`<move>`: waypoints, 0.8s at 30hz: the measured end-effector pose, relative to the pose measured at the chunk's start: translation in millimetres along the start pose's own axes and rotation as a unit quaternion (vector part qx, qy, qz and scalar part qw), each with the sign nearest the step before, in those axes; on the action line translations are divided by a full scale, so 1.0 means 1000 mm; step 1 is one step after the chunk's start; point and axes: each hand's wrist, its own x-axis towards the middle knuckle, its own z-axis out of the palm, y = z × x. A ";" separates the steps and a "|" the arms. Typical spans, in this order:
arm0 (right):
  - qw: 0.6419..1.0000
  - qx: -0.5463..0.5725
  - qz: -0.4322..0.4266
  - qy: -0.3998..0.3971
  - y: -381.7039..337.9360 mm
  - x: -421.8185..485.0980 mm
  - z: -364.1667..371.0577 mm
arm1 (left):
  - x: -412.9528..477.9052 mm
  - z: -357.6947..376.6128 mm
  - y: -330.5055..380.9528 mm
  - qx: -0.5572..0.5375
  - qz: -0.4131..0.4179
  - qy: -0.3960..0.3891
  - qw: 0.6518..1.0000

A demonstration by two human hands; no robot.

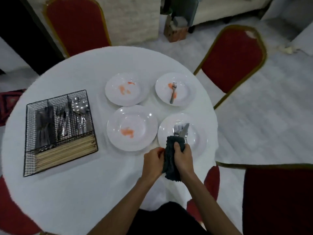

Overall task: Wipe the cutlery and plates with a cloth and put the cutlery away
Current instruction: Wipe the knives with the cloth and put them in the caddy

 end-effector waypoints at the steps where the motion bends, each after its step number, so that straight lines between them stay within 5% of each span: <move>1: 1.000 -0.003 0.017 0.004 0.006 0.004 -0.016 | 0.002 0.014 0.007 0.021 0.005 -0.003 1.000; 13: 0.999 -0.019 0.045 0.015 0.024 0.038 -0.106 | 0.025 0.073 0.049 0.294 -0.060 -0.019 0.954; 19: 0.999 -0.010 0.042 -0.011 0.021 0.048 -0.116 | 0.027 0.065 0.051 0.236 -0.091 -0.042 0.967; 24: 0.999 0.019 0.037 0.012 0.016 0.053 -0.114 | 0.003 0.047 0.056 0.082 -0.106 -0.048 0.990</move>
